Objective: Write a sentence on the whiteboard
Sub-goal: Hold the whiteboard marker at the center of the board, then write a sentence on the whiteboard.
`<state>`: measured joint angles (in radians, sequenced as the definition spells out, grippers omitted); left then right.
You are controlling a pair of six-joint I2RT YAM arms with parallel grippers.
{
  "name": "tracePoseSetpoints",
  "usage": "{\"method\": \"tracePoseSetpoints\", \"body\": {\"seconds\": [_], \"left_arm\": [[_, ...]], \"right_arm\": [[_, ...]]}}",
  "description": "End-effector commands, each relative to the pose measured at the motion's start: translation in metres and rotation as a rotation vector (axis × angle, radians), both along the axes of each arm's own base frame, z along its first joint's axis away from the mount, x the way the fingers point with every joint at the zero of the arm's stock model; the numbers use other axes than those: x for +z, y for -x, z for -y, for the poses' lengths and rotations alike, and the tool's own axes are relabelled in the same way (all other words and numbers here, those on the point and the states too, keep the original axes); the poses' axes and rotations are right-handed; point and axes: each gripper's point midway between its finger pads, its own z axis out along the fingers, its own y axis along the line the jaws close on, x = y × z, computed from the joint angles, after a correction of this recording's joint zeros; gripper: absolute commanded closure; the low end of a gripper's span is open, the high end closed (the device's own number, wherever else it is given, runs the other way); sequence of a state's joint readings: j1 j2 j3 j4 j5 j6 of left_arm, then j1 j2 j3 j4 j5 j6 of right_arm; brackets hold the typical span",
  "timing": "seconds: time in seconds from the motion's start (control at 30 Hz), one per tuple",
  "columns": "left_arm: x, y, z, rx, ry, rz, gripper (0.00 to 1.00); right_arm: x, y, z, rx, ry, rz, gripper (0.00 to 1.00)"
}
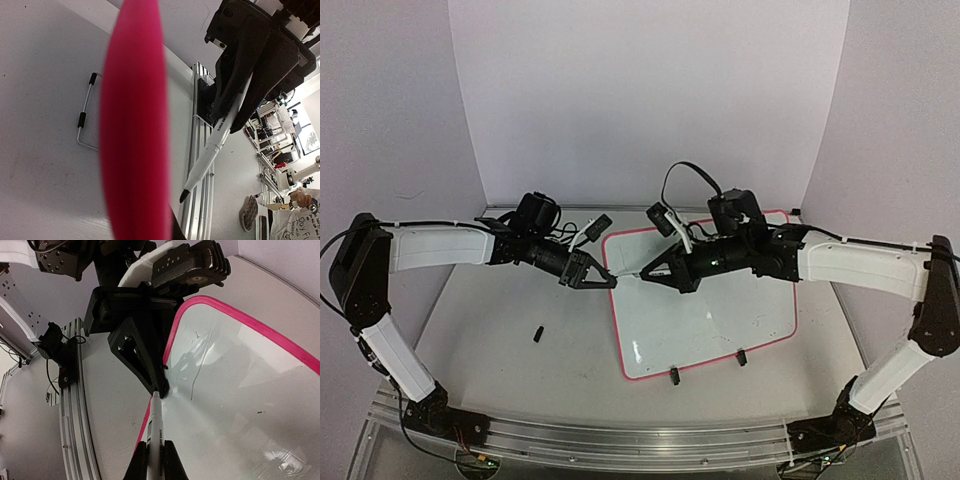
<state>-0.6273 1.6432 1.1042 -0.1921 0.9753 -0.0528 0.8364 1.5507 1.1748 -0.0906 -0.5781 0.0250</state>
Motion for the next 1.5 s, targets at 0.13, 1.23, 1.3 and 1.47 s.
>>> {"method": "tracePoseSetpoints", "body": {"seconds": [0.13, 1.23, 1.3, 1.47], "left_arm": [[0.007, 0.01, -0.004, -0.049, 0.008, 0.036, 1.0], [0.007, 0.013, -0.004, -0.075, 0.014, 0.042, 1.0], [0.007, 0.014, -0.004, -0.075, 0.013, 0.042, 1.0], [0.007, 0.013, -0.004, -0.075, 0.013, 0.044, 1.0]], "right_arm": [[0.013, -0.016, -0.01, -0.016, -0.031, 0.06, 1.0], [0.037, -0.064, 0.001, -0.245, -0.081, 0.173, 1.0], [0.039, -0.066, 0.003, -0.259, -0.085, 0.178, 1.0], [0.04, -0.067, 0.004, -0.268, -0.089, 0.18, 1.0]]}}
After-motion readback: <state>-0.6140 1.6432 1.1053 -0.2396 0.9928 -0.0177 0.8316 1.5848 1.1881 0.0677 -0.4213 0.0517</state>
